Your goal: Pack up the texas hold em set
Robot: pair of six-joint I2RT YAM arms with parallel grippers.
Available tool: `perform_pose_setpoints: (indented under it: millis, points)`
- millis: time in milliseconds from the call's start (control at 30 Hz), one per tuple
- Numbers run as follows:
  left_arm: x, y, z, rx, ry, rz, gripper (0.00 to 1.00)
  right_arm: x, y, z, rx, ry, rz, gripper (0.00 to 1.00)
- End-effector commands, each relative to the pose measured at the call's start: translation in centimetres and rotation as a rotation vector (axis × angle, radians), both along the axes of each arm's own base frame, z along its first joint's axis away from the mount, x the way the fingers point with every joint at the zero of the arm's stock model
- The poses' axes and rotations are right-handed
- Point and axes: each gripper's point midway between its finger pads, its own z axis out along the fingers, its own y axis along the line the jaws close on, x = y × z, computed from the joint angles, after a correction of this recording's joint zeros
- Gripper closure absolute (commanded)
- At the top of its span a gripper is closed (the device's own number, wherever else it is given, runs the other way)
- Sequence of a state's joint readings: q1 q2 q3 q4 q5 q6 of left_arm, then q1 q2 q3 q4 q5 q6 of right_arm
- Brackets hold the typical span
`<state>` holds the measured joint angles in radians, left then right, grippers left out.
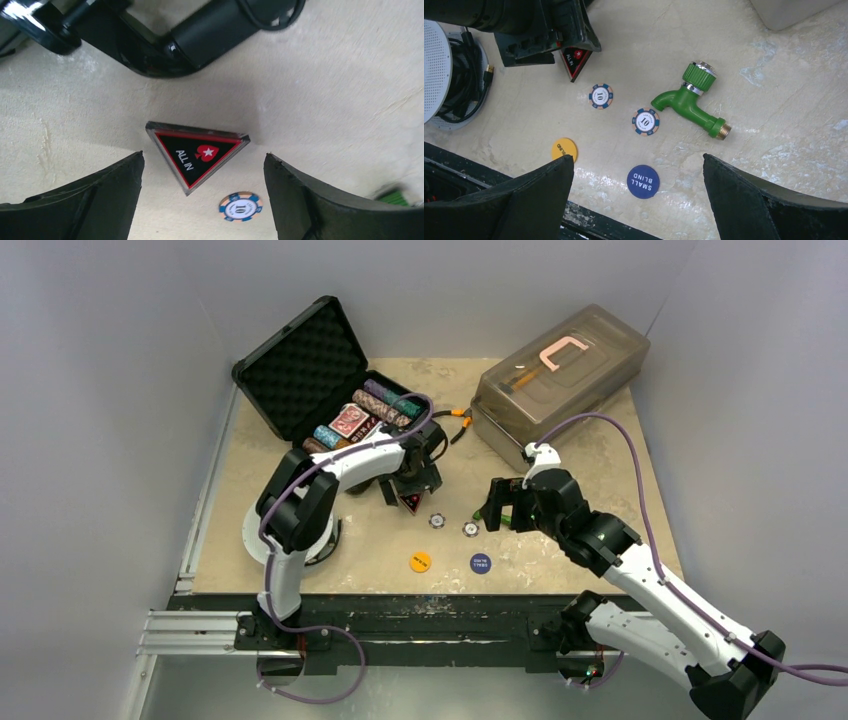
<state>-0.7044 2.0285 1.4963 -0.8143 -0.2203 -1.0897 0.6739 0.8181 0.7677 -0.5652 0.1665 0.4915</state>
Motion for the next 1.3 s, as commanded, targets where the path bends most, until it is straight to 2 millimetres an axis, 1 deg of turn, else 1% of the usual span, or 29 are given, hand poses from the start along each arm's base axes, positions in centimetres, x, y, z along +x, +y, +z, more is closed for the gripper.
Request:
perform_pose_setpoints:
  millis: [0, 133, 333, 467, 600, 733, 900, 967, 1067, 1133, 1267]
  points:
    - [1.3, 0.3, 0.1, -0.033, 0.015, 0.170, 0.14, 0.4, 0.1, 0.7, 0.022, -0.028, -0.018, 0.01]
    - [1.4, 0.5, -0.8, -0.032, 0.024, 0.211, 0.14, 0.4, 0.1, 0.7, 0.023, -0.028, -0.019, 0.01]
    - [1.4, 0.6, -1.5, -0.008, 0.043, 0.248, 0.16, 0.5, 0.2, 0.5, 0.019, -0.025, -0.016, 0.01]
    - [0.8, 0.9, -1.7, 0.032, 0.084, 0.275, 0.20, 0.5, 0.2, 0.3, 0.020, -0.023, -0.015, 0.01]
    - [-0.1, 1.4, -2.1, 0.075, 0.117, 0.295, 0.20, 0.5, 0.3, 0.4, 0.024, -0.023, -0.012, 0.01]
    - [-0.4, 1.4, -2.1, 0.103, 0.127, 0.292, 0.17, 0.5, 0.5, 0.3, 0.027, -0.022, -0.007, 0.01]
    - [-0.9, 0.7, -2.1, 0.103, 0.142, 0.288, 0.11, 0.4, 0.5, 0.3, 0.032, -0.022, -0.003, 0.01]
    - [-0.8, -0.1, -2.4, 0.069, 0.130, 0.269, 0.11, 0.4, 0.4, 0.2, 0.029, -0.023, -0.005, 0.01]
    - [-0.1, -1.1, -2.7, 0.024, 0.098, 0.210, 0.12, 0.3, 0.4, 0.0, 0.026, -0.019, -0.003, 0.01]
    - [0.0, -1.1, -2.6, 0.024, 0.091, 0.205, 0.15, 0.3, 0.4, 0.0, 0.026, -0.018, -0.002, 0.01]
    - [-0.1, -0.6, -2.4, 0.049, 0.092, 0.231, 0.19, 0.3, 0.3, 0.1, 0.028, -0.022, -0.004, 0.01]
